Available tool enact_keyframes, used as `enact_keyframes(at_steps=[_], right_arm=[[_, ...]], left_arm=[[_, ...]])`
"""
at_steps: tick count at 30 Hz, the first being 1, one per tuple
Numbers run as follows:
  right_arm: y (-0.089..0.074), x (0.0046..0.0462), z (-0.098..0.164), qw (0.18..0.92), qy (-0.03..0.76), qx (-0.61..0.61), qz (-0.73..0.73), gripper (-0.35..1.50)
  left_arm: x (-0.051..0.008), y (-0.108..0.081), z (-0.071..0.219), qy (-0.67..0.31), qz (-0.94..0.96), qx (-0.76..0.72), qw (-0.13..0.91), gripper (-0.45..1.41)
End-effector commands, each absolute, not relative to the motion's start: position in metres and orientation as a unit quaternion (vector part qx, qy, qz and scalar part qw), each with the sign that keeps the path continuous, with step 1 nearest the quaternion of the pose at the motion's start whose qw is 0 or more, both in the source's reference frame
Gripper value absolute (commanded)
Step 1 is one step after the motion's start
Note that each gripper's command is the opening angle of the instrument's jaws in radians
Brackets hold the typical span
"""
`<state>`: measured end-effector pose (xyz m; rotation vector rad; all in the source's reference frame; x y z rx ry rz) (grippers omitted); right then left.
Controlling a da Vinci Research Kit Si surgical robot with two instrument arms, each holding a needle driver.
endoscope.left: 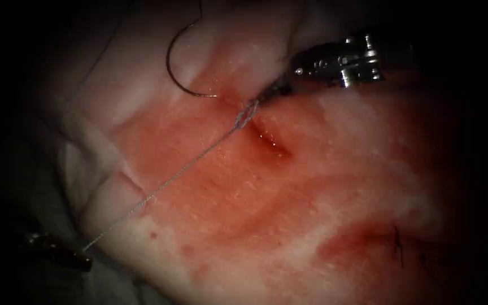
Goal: Wound Closure
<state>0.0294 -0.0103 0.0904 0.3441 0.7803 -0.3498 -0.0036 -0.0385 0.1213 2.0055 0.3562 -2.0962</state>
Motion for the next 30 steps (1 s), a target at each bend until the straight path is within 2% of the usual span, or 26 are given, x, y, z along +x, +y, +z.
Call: enact_keyframes(at_steps=[1, 30], right_arm=[[-0.0106, 0.0297, 0.0908, 0.900, 0.369, 0.166, -0.165, -0.35], [-0.0091, 0.0285, 0.0915, 0.933, 0.296, 0.108, -0.173, -0.35]], left_arm=[[-0.0041, -0.0397, 0.1215, 0.122, -0.713, 0.682, 0.107, -0.45], [-0.0021, -0.0468, 0.1194, 0.133, -0.719, 0.675, 0.095, -0.45]])
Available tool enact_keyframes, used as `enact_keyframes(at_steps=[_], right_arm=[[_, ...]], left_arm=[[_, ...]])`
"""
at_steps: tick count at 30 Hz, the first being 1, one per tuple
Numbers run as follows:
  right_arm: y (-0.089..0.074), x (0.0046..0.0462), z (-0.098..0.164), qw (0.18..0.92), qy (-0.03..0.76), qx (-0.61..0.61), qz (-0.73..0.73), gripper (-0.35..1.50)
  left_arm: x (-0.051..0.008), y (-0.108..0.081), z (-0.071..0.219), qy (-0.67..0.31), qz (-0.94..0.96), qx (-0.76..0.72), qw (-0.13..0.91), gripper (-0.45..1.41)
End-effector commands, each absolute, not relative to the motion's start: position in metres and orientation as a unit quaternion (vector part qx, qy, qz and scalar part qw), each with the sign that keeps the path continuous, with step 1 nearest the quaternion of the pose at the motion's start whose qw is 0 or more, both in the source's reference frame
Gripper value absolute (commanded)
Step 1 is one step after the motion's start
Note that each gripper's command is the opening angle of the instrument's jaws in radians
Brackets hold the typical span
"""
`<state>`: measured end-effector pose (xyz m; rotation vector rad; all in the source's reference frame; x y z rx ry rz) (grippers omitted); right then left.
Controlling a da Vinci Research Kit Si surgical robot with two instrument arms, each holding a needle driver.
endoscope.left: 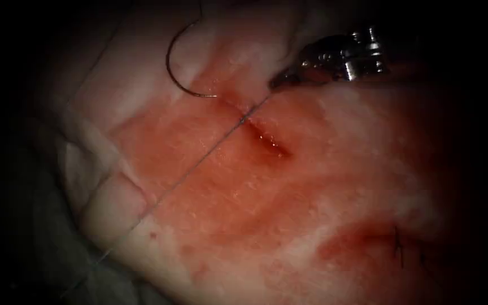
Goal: Wound Closure
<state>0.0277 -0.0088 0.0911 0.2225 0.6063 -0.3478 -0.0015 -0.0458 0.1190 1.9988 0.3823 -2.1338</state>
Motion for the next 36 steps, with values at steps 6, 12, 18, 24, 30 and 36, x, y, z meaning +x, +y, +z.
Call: enact_keyframes(at_steps=[6, 12, 18, 24, 30, 36], right_arm=[[-0.009, 0.0286, 0.092, 0.936, 0.288, 0.102, -0.172, -0.35], [-0.010, 0.0285, 0.092, 0.941, 0.281, 0.096, -0.164, -0.35], [-0.010, 0.0286, 0.092, 0.935, 0.312, 0.104, -0.133, -0.35], [-0.010, 0.0269, 0.090, 0.920, 0.380, 0.096, -0.006, -0.28], [-0.007, 0.0222, 0.088, 0.887, 0.436, 0.070, 0.134, 1.00], [-0.007, 0.0191, 0.085, 0.871, 0.451, 0.059, 0.187, 1.20]], left_arm=[[-0.0020, -0.047, 0.119, 0.133, -0.719, 0.676, 0.095, -0.45], [-0.0020, -0.047, 0.119, 0.134, -0.719, 0.676, 0.095, -0.45], [-0.0023, -0.045, 0.118, 0.138, -0.719, 0.676, 0.084, -0.45], [-0.0035, -0.041, 0.116, 0.122, -0.728, 0.671, 0.064, -0.45], [-0.0043, -0.036, 0.114, 0.105, -0.740, 0.663, 0.039, -0.45], [-0.0056, -0.032, 0.112, 0.079, -0.753, 0.652, 0.039, -0.45]])
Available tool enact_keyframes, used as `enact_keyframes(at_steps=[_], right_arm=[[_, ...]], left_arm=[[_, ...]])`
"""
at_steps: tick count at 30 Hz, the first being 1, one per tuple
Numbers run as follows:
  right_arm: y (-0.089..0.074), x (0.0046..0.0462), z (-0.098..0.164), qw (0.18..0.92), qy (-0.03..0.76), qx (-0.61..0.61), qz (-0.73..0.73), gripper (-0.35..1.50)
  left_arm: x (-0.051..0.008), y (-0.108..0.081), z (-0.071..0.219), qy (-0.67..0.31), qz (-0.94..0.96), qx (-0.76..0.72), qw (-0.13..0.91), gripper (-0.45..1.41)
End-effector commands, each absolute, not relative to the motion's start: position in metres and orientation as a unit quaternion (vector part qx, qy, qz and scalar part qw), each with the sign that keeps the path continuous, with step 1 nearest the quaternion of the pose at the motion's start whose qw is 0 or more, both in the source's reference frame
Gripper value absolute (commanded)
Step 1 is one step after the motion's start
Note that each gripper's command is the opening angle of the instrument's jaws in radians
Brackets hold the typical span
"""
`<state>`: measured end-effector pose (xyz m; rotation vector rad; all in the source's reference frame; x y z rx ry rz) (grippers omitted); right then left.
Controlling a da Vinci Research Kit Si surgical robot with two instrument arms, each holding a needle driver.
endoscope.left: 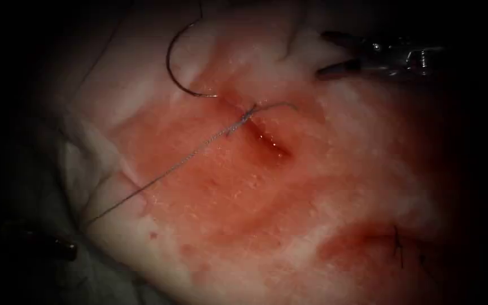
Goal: Wound Closure
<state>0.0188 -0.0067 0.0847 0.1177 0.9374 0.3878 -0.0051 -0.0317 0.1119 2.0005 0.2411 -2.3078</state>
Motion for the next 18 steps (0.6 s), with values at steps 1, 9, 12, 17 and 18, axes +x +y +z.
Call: enact_keyframes(at_steps=[1, 9, 12, 17, 18], right_arm=[[-0.008, 0.0189, 0.085, 0.866, 0.459, 0.072, 0.185, 1.15], [-0.012, 0.0234, 0.084, 0.847, 0.490, 0.099, 0.178, 0.59], [-0.013, 0.0267, 0.085, 0.842, 0.502, 0.104, 0.172, 0.36], [-0.015, 0.0324, 0.086, 0.837, 0.512, 0.114, 0.157, 0.12], [-0.015, 0.0332, 0.086, 0.836, 0.514, 0.115, 0.154, 0.11]], left_arm=[[-0.0059, -0.032, 0.112, 0.077, -0.755, 0.650, 0.039, -0.45], [-0.0109, -0.028, 0.111, 0.063, -0.755, 0.650, 0.057, -0.45], [-0.0122, -0.027, 0.110, 0.057, -0.753, 0.653, 0.065, -0.45], [-0.0129, -0.025, 0.107, 0.050, -0.745, 0.660, 0.079, -0.45], [-0.0129, -0.025, 0.107, 0.049, -0.745, 0.661, 0.080, -0.45]])
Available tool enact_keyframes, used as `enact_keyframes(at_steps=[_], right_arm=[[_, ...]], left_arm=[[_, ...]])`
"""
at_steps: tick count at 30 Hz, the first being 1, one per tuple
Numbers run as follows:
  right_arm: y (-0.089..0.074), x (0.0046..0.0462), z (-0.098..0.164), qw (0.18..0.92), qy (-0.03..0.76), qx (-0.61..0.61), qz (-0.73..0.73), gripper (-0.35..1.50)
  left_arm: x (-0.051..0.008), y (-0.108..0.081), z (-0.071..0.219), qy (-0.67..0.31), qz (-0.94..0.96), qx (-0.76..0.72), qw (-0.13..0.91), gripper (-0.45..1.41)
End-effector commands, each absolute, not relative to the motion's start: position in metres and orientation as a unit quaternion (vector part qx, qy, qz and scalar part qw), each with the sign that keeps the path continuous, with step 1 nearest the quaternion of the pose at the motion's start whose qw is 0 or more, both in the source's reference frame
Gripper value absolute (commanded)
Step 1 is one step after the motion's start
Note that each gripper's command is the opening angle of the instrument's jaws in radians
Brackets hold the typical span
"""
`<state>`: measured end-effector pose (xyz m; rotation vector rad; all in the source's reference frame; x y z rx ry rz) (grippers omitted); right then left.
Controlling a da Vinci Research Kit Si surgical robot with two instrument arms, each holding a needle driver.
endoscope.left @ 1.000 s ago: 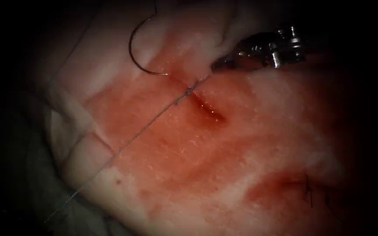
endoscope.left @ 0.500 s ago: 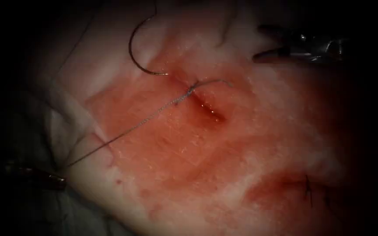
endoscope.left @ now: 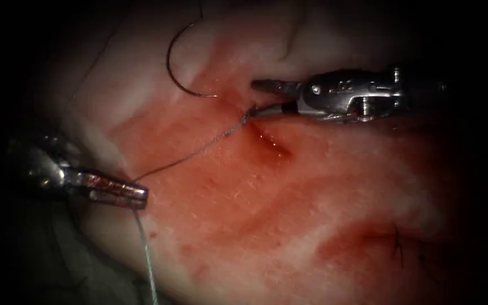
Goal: Wound Closure
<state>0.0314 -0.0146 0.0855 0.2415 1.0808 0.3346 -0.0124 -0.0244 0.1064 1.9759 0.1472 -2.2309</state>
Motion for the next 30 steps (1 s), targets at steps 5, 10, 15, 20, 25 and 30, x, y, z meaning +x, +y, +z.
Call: enact_keyframes(at_steps=[5, 10, 15, 20, 25, 30], right_arm=[[-0.016, 0.0378, 0.086, 0.831, 0.524, 0.126, 0.136, 0.07], [-0.017, 0.0413, 0.086, 0.827, 0.532, 0.132, 0.124, -0.09], [-0.017, 0.0434, 0.086, 0.826, 0.534, 0.134, 0.118, -0.06], [-0.019, 0.0453, 0.086, 0.818, 0.547, 0.153, 0.092, -0.06], [-0.020, 0.0471, 0.085, 0.807, 0.561, 0.173, 0.058, -0.20], [-0.021, 0.0475, 0.084, 0.794, 0.576, 0.193, 0.024, -0.26]], left_arm=[[-0.0132, -0.023, 0.106, 0.044, -0.741, 0.665, 0.087, -0.45], [-0.0151, -0.022, 0.106, 0.047, -0.729, 0.677, 0.091, -0.45], [-0.0152, -0.021, 0.106, 0.042, -0.715, 0.691, 0.102, -0.45], [-0.0144, -0.019, 0.107, 0.032, -0.705, 0.700, 0.109, -0.45], [-0.0138, -0.018, 0.108, 0.025, -0.696, 0.708, 0.114, -0.45], [-0.0130, -0.016, 0.110, 0.019, -0.688, 0.716, 0.119, -0.45]])
